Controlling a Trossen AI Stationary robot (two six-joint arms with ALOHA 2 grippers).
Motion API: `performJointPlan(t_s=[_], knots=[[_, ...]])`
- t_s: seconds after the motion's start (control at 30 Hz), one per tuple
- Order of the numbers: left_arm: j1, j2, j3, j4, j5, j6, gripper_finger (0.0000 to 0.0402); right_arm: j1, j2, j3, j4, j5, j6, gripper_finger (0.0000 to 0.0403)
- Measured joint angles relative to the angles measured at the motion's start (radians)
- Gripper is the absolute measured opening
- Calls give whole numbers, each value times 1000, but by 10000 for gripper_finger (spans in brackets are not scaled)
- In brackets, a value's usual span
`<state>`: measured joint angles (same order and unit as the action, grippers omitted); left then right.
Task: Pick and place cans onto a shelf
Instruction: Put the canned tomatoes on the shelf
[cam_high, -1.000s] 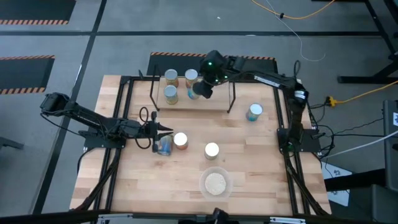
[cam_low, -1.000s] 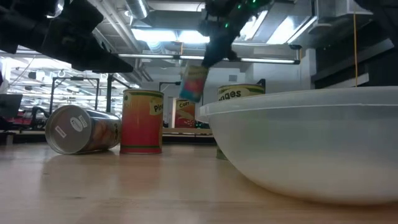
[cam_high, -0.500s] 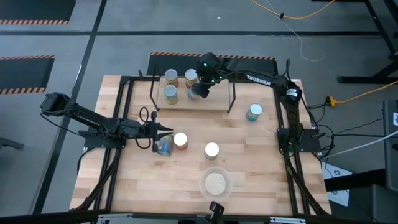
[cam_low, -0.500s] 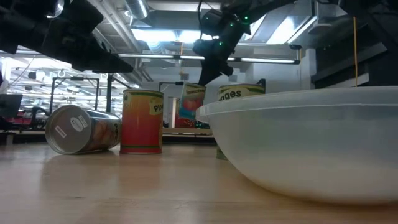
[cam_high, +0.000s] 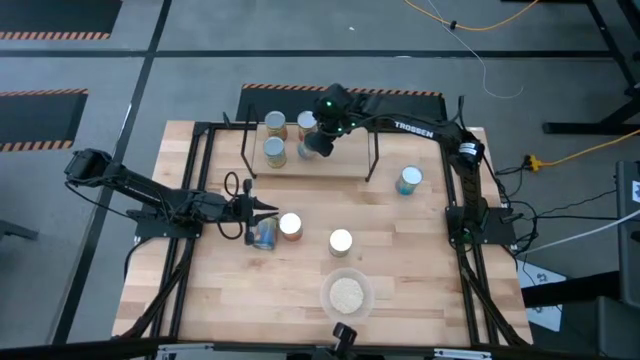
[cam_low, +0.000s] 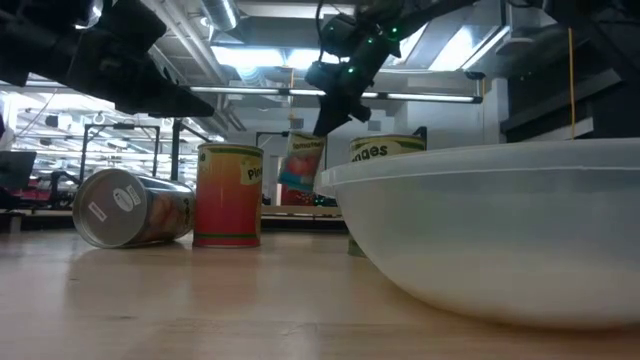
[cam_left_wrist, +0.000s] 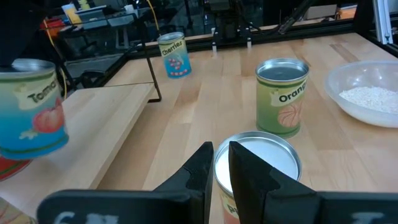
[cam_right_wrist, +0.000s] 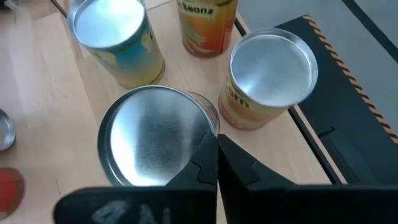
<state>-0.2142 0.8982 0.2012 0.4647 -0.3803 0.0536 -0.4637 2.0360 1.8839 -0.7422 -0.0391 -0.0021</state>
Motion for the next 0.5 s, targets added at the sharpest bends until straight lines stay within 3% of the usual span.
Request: performJointPlan(t_s=[0.5], knots=[[0,0,0,-1,0,1,43,0,71,0,24,-10,-3,3]])
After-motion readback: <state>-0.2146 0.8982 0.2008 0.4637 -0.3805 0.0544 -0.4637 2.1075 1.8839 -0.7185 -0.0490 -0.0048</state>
